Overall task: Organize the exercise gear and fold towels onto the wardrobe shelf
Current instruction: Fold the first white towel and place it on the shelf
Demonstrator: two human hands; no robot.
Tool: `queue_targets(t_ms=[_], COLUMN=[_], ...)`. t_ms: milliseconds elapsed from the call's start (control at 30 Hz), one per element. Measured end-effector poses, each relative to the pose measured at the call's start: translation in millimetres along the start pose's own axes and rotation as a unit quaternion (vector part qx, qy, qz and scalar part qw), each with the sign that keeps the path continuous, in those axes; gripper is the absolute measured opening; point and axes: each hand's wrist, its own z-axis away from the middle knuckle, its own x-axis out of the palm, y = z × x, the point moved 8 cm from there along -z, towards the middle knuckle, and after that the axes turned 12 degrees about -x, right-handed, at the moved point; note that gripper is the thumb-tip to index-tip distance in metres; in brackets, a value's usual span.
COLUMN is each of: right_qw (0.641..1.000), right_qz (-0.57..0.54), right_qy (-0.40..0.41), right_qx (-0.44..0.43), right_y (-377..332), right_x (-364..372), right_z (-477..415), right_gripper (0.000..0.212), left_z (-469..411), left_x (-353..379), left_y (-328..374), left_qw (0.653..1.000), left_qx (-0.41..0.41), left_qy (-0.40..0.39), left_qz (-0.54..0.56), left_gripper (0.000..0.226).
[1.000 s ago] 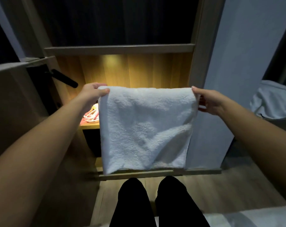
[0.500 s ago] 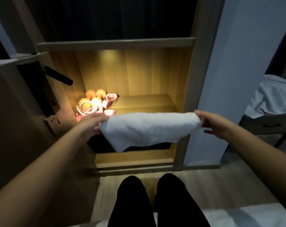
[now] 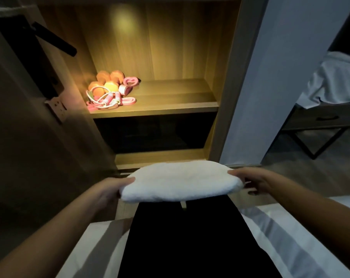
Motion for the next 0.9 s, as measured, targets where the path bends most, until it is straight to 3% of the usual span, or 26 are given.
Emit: queue_targets(t_ms=[167,300,567,700,800,900], right_qw=[0.992,0.981,0.972,0.981,0.988,0.996], right_qz=[-0.05,-0.07,-0.068,-0.033,-0.03,-0.002], right_qy=[0.088,0.137,0.152,0.109,0.056,0.021], right_qx=[-0.072,-0.116,-0.165,-0.157,-0.144,-0.092], right_y=[-108.7,-176.6,-242.5,-196.7,-108.2,-0.4], right_x=[-25.1,-47.9,-75.3,-58.3,-33.6,-0.5], right_z=[-1.1,7.1,18.7,27.8,37.9,51.5], right_gripper=[0.023,0.023,0.024,0.022,0.024,0.026], left_z=[18.3,42.4,71.2,64.9,49.1,42.0], left_x=[-14.8,-27.2,-46.4,-53.0,-53.3,-39.7], left_y=[106.1,177.0,248.1,205.2,115.4,6.8], left_qw=[0.995,0.987,0.973,0.971,0.977,0.989], left_qx=[0.089,0.114,0.177,0.177,0.169,0.103], left_qy=[0.052,0.113,0.15,0.16,0.129,0.102], left_qz=[0.006,0.021,0.011,-0.01,-0.026,-0.023], left_gripper=[0.046,0.028,0.018,0.038,0.028,0.016])
